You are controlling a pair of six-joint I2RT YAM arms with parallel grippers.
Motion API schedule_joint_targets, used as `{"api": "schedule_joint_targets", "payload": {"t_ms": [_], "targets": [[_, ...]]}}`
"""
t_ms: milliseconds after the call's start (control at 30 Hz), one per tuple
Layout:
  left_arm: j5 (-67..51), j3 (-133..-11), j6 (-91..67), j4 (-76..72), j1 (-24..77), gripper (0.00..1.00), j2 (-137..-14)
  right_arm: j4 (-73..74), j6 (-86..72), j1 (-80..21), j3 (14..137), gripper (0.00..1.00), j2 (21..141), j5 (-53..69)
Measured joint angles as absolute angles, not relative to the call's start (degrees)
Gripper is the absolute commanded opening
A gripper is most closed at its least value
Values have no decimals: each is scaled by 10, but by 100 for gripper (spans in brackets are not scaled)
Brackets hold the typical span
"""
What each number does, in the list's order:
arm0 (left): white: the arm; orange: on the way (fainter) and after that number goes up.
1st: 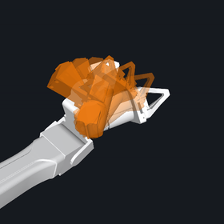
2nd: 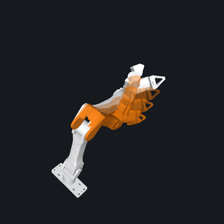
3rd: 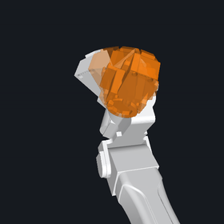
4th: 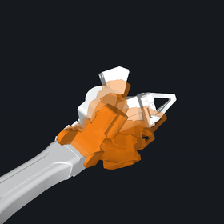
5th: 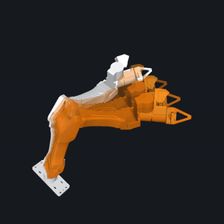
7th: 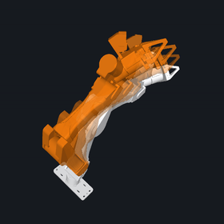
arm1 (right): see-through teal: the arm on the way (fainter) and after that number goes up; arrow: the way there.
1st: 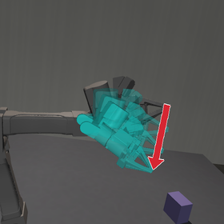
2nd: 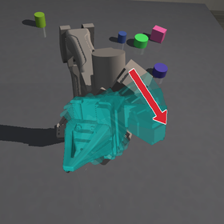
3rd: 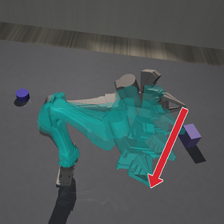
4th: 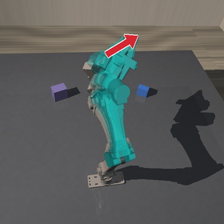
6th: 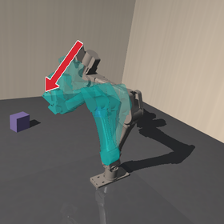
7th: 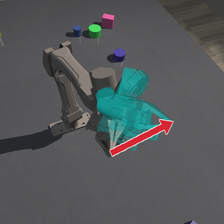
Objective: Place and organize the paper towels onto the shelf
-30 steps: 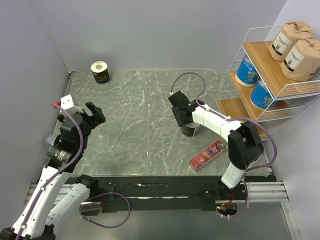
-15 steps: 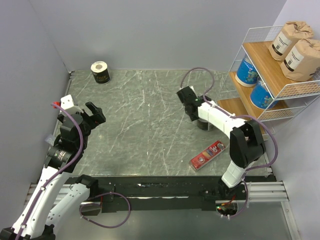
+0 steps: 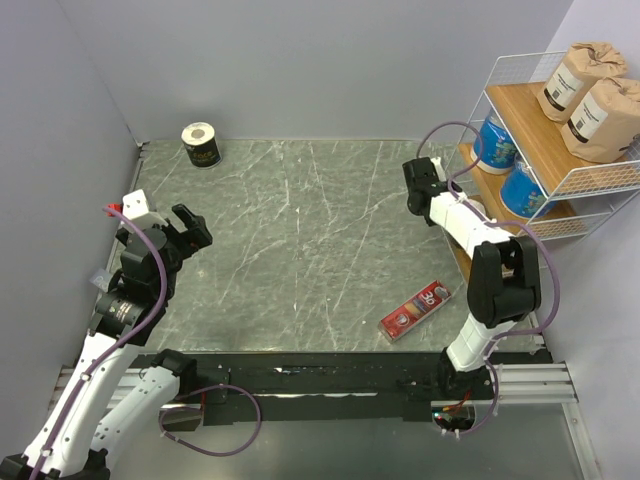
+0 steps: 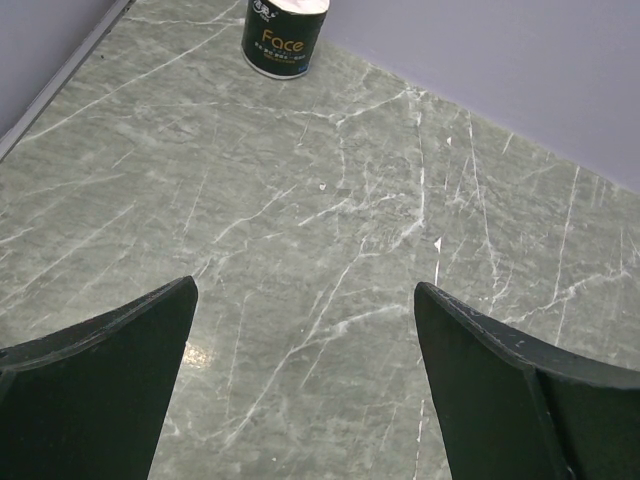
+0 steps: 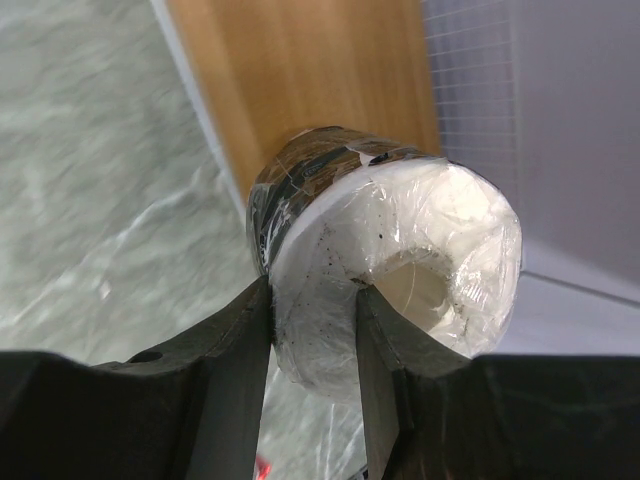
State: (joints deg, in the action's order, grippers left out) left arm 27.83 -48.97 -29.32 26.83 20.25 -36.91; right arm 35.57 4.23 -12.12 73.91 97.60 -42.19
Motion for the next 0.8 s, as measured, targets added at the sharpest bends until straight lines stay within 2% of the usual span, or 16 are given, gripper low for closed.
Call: {"api": "schedule_joint_targets", "payload": {"t_ms": [200, 400, 500, 800], "targets": [[278, -490, -293, 268, 205, 96, -369, 329, 49, -87, 729, 41, 1004, -435], [279, -490, -293, 268, 206, 97, -369, 326, 55, -61, 712, 50, 1007, -443], [278, -490, -293, 268, 206, 96, -369, 330, 46, -59, 713, 56, 1007, -453], [278, -490, -293, 268, 206, 97, -370, 362, 21, -80, 714, 59, 993, -483]]}}
